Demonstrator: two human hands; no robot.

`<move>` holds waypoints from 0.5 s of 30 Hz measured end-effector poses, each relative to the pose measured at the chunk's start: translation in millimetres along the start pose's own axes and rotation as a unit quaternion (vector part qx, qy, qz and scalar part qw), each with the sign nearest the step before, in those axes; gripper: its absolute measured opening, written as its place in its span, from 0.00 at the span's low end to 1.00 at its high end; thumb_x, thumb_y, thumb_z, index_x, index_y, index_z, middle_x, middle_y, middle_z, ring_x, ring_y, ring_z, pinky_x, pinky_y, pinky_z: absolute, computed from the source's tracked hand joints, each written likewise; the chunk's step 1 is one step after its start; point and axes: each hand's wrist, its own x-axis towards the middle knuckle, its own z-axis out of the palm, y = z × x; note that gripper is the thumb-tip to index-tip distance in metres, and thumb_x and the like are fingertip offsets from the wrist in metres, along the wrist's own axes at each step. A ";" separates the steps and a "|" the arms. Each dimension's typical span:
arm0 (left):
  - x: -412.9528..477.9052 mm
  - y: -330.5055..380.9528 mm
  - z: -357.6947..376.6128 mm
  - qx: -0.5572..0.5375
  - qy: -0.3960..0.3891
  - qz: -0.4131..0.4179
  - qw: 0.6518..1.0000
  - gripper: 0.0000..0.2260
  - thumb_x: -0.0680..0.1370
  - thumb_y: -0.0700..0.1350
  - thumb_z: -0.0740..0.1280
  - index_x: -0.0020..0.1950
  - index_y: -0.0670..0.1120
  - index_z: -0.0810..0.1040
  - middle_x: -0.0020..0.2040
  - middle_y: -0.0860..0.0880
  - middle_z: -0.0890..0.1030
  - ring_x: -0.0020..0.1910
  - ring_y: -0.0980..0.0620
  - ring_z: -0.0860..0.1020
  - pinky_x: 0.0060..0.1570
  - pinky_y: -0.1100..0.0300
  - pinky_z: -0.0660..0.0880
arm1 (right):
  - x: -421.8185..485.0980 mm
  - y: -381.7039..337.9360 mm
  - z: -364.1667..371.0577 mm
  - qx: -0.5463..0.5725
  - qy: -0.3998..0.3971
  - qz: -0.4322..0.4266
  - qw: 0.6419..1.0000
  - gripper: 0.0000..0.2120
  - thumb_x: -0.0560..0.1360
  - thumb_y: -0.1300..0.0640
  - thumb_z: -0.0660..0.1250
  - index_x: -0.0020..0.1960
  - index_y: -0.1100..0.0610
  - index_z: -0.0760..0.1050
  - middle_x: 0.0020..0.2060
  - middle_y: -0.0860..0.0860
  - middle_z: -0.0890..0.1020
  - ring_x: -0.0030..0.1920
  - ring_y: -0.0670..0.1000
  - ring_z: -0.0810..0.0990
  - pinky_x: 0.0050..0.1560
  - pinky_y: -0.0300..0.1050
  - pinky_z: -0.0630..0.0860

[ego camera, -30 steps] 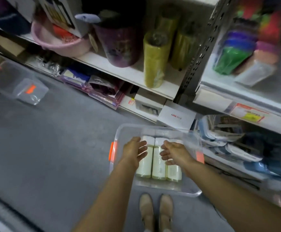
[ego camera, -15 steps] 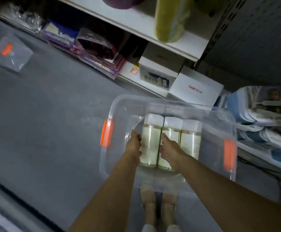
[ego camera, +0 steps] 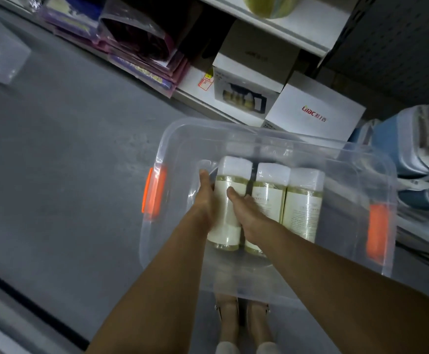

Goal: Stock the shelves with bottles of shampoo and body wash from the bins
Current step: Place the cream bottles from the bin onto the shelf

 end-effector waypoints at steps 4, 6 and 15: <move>-10.1 7.0 -10.6 0.009 0.001 -0.019 1.000 0.30 0.82 0.67 0.45 0.64 0.50 0.77 0.40 0.49 0.80 0.38 0.50 0.77 0.35 0.56 0.74 | -1.8 5.8 -3.3 -0.008 0.005 -0.029 1.000 0.34 0.76 0.35 0.60 0.75 0.54 0.62 0.70 0.53 0.72 0.66 0.58 0.73 0.68 0.60 0.69; -19.2 10.3 -14.7 0.009 0.001 -0.041 0.999 0.33 0.79 0.71 0.46 0.57 0.48 0.80 0.44 0.47 0.80 0.42 0.46 0.78 0.47 0.48 0.74 | -10.3 4.3 -11.4 0.007 -0.008 -0.045 0.999 0.31 0.77 0.36 0.61 0.72 0.54 0.66 0.66 0.51 0.75 0.62 0.55 0.75 0.63 0.54 0.72; -104.8 26.4 -13.6 0.010 -0.044 -0.022 0.999 0.21 0.79 0.62 0.64 0.54 0.45 0.82 0.52 0.44 0.80 0.46 0.47 0.81 0.39 0.55 0.80 | -84.6 -15.6 -67.1 0.138 -0.067 -0.002 0.988 0.32 0.70 0.30 0.66 0.61 0.55 0.79 0.52 0.57 0.85 0.53 0.59 0.84 0.57 0.59 0.79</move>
